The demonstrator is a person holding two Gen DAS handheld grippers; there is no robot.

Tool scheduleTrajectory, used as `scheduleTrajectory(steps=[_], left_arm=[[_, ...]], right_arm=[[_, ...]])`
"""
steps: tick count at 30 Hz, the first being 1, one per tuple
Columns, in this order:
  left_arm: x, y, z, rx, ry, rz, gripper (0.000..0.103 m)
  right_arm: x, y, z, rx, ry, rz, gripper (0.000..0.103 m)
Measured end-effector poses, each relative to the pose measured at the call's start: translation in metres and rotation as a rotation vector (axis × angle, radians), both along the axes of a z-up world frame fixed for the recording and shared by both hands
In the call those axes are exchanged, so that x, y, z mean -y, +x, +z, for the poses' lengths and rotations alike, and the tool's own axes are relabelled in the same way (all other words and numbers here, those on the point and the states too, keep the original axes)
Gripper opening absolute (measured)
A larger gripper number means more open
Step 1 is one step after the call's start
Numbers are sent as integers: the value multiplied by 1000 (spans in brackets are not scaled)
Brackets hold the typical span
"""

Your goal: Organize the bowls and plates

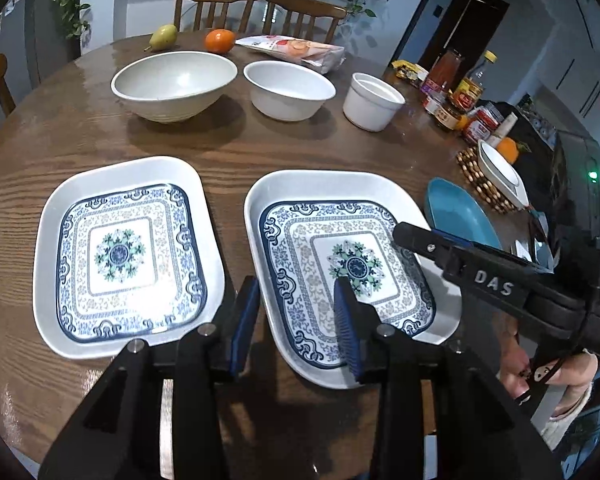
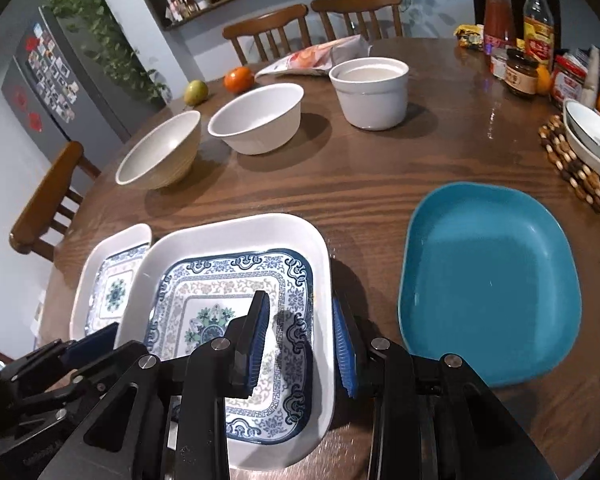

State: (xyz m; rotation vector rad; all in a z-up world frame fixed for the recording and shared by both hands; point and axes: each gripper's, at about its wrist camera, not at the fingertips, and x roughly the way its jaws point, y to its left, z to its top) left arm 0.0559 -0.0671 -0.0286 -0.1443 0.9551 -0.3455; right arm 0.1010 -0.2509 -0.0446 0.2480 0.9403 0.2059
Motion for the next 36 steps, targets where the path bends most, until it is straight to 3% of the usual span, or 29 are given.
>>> scheduleTrajectory(steps=[11, 36], left_arm=[[6, -15, -13, -33, 20, -49, 35], [5, -15, -22, -39, 63, -59, 38]], right_arm=[[-1, -31, -1, 39, -2, -48, 34], [-13, -35, -17, 17, -62, -94, 34]])
